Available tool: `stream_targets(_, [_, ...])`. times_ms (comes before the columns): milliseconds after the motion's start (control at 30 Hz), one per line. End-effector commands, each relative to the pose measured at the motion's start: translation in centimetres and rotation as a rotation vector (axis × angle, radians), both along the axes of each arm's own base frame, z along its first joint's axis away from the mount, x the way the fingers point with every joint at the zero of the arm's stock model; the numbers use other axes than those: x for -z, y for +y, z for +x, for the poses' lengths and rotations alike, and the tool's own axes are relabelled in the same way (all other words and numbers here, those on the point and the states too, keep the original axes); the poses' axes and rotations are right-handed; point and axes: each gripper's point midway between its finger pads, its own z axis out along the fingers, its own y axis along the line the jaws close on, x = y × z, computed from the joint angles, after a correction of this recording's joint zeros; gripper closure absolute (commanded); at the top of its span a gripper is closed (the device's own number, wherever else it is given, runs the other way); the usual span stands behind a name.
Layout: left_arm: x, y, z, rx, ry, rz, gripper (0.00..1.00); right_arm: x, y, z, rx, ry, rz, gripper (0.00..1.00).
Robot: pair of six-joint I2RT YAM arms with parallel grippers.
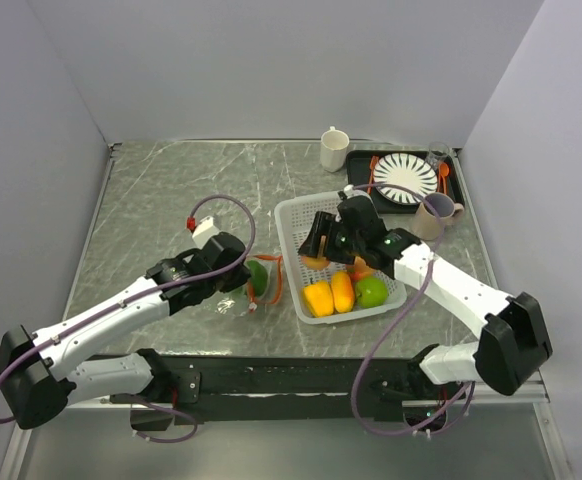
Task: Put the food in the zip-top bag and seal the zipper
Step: Place the fake fruit in the zipper food storage bag.
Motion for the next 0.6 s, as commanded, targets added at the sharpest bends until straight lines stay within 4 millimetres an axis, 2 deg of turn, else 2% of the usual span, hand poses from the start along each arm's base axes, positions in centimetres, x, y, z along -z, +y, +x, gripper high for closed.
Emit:
stream_targets(0, [-4.2, -0.8, 1.4, -0.004, -0.094, -0.053, 0.99, -4.3, 4.2, -2.3, -0.11, -0.074, 0.174, 0.78])
stream_targets(67, [-5.1, -0.9, 1.6, -0.004, -0.111, -0.068, 0.99, -4.8, 5.3, -2.9, -0.123, -0.081, 0.215, 0.79])
stream_targets(100, [-5.4, -0.8, 1.6, -0.006, -0.116, -0.07, 0.99, -4.6, 6.1, -3.5, -0.145, -0.072, 0.221, 0.79])
stream_targets(333, [-6.8, -0.1, 1.5, -0.04, -0.142, -0.096, 0.99, -4.1, 10.2, -4.5, -0.177, -0.038, 0.27, 0.82])
stream_targets(567, [-7.1, 0.7, 1.4, -0.072, -0.149, -0.104, 0.99, -3.9, 13.2, -6.0, -0.24, -0.021, 0.267, 0.8])
